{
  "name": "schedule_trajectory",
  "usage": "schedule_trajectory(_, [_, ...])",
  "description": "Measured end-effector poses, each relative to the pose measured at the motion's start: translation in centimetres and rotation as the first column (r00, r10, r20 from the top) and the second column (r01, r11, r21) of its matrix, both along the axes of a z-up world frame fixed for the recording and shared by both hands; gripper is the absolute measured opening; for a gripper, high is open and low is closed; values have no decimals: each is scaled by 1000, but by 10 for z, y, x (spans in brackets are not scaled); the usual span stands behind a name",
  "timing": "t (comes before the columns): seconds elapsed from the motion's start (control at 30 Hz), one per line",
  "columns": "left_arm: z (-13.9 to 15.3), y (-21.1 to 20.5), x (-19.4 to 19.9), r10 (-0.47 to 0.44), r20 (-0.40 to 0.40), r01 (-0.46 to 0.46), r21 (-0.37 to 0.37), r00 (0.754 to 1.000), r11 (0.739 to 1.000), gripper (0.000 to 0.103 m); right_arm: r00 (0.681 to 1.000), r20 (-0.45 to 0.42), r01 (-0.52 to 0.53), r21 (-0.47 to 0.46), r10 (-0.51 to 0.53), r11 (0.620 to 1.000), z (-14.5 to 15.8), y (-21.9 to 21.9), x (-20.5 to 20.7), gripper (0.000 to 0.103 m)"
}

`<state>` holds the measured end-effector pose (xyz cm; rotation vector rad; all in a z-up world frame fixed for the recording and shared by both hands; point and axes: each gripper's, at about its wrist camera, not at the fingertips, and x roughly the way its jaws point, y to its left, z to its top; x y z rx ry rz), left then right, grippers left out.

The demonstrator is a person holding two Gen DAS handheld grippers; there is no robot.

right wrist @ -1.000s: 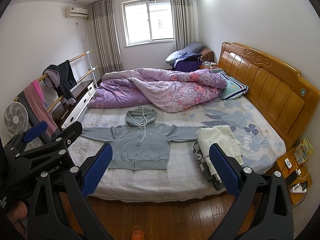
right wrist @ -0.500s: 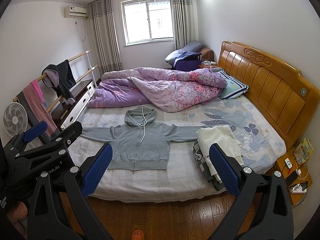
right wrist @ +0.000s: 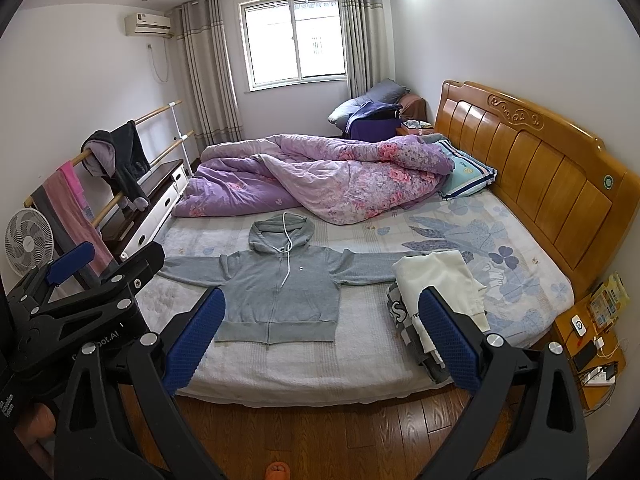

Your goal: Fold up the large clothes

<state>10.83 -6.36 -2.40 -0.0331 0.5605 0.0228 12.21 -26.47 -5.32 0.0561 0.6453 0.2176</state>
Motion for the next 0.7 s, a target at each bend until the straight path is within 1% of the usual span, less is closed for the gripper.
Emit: schedule_trajectory(0.7, [1,3,7,-6,-4,6,-2,1000,1000,98,1000,-8,5,-2,-5,1000,-2,3,8,94])
